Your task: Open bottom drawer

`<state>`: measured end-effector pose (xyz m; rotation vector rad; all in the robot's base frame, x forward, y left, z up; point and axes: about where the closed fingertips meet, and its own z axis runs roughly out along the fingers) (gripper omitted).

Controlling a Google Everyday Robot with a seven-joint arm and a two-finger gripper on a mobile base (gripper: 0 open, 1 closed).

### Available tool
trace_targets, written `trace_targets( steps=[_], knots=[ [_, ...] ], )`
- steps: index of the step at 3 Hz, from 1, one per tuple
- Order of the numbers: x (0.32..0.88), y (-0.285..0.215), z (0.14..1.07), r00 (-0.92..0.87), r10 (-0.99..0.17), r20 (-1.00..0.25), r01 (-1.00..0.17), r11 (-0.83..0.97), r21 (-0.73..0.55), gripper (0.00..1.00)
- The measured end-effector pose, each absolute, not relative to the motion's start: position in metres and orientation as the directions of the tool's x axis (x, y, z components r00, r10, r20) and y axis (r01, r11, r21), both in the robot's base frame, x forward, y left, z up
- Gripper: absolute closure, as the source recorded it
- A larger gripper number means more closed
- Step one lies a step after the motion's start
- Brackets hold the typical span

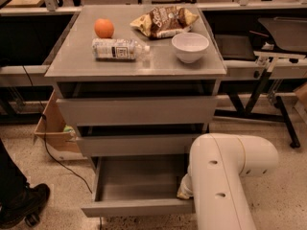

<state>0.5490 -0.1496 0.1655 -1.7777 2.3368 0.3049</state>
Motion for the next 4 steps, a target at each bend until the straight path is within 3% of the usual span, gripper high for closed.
trace_targets(
  steps=[2,4],
  knots=[
    [0.517,-0.162,0.170,-0.306,-0.921,-0.242,-0.952,0.289,0.101,1.00],
    [0.539,-0.160,0.195,-0.292,-0.904,-0.314,-0.953,0.302,0.016,1.00]
  ],
)
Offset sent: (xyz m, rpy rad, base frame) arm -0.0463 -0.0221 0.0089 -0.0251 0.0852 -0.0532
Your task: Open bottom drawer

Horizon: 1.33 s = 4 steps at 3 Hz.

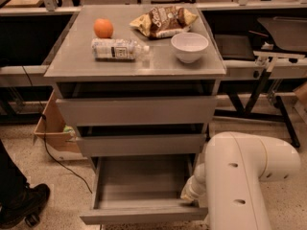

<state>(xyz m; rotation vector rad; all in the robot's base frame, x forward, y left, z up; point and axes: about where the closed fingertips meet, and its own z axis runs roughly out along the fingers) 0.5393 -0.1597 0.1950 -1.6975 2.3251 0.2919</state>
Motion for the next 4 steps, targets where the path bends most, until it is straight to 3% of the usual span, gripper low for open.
trace_targets(
  steps=[1,3,4],
  knots=[
    [0.568,-0.175,0.241,-0.279,-0.879,-0.386,-0.932,0.344,-0.110,1.00],
    [0.595,-0.199,0.293,-0.253,-0.863,-0.437,-0.890,0.385,-0.244,1.00],
    [0.604,-0.206,0.307,-0.252,-0.854,-0.455,-0.877,0.400,-0.267,0.83]
  ],
)
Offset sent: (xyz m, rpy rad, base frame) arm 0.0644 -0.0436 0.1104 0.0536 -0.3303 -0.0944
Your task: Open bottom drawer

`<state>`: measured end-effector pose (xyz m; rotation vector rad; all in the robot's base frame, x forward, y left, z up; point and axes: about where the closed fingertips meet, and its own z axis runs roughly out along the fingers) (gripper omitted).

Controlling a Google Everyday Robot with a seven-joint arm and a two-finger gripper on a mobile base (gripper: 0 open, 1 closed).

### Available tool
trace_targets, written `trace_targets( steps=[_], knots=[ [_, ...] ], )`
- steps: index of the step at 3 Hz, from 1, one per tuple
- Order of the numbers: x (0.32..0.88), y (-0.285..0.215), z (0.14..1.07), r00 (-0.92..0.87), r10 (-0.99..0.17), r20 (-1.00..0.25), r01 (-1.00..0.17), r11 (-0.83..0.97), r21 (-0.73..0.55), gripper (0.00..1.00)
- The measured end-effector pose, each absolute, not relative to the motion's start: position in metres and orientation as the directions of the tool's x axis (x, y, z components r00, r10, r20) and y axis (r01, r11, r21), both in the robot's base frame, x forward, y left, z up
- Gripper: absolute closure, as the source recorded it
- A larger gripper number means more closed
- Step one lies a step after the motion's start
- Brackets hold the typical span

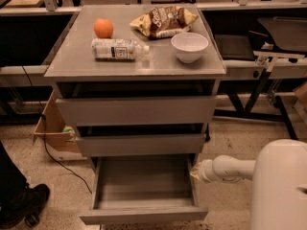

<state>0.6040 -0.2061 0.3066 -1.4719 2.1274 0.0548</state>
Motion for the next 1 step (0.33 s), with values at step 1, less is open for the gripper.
trace_targets(
  steps=[1],
  knots=[
    [0.6040,-0.2063,0.3066,-0.252,-0.854,-0.455,-0.876,0.401,-0.267,0.60]
  ],
)
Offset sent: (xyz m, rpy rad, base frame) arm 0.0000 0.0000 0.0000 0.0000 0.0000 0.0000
